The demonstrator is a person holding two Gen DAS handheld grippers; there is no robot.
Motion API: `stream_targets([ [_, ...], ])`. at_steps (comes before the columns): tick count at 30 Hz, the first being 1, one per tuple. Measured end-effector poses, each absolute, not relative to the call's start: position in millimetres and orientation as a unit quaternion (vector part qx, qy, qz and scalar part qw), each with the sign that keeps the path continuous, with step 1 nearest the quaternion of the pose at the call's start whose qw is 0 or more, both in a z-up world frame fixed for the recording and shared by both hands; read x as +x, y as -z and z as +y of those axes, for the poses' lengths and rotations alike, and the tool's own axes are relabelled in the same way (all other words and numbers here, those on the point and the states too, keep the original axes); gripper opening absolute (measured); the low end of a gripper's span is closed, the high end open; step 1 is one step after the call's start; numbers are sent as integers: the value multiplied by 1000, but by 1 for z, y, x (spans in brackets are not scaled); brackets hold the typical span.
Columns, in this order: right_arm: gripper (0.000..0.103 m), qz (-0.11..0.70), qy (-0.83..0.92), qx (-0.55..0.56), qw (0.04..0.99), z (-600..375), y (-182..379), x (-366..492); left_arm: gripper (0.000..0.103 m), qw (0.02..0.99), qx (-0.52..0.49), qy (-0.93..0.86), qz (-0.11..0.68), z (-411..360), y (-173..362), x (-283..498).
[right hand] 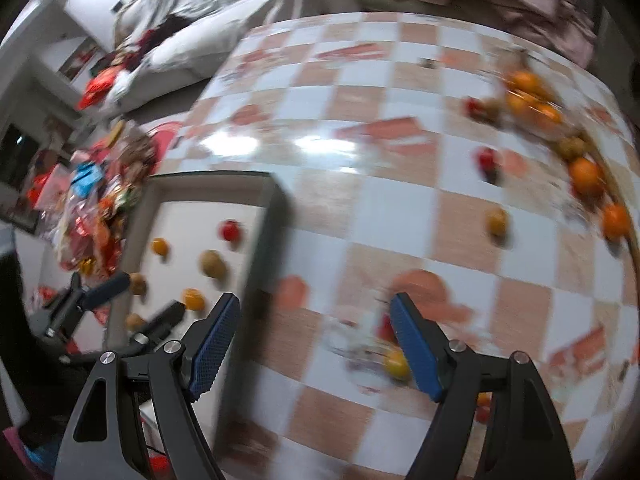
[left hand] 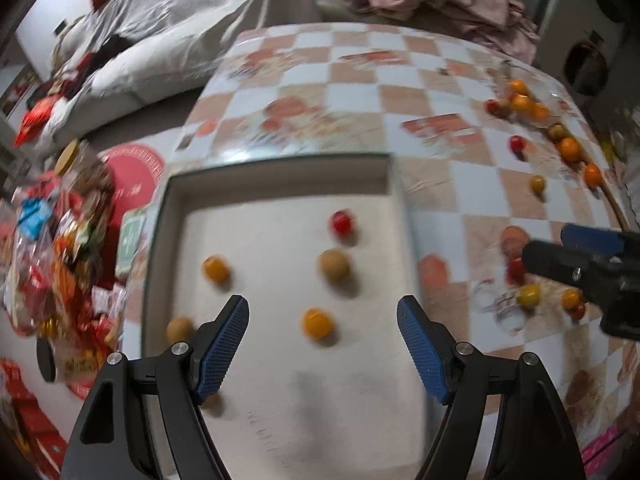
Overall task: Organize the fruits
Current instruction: 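Grasp a red cherry tomato with the left tool while the right grasps a yellow tomato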
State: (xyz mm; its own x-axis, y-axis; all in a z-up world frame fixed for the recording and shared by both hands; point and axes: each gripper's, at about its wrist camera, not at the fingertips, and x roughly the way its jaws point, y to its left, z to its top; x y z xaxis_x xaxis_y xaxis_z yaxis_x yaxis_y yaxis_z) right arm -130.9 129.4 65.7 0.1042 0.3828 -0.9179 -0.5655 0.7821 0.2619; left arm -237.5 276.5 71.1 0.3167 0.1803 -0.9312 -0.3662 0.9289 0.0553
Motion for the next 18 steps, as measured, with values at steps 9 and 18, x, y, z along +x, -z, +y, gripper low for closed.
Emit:
stream_targets([
  [9,80,605,-228,-53,761,42,-52,-122,78,818,-60,-95,564,221,-74,-192],
  [18,80,615,-164,-23,771,-14,-42,-116,78,805,-55,-47,588,179,-50,-158],
])
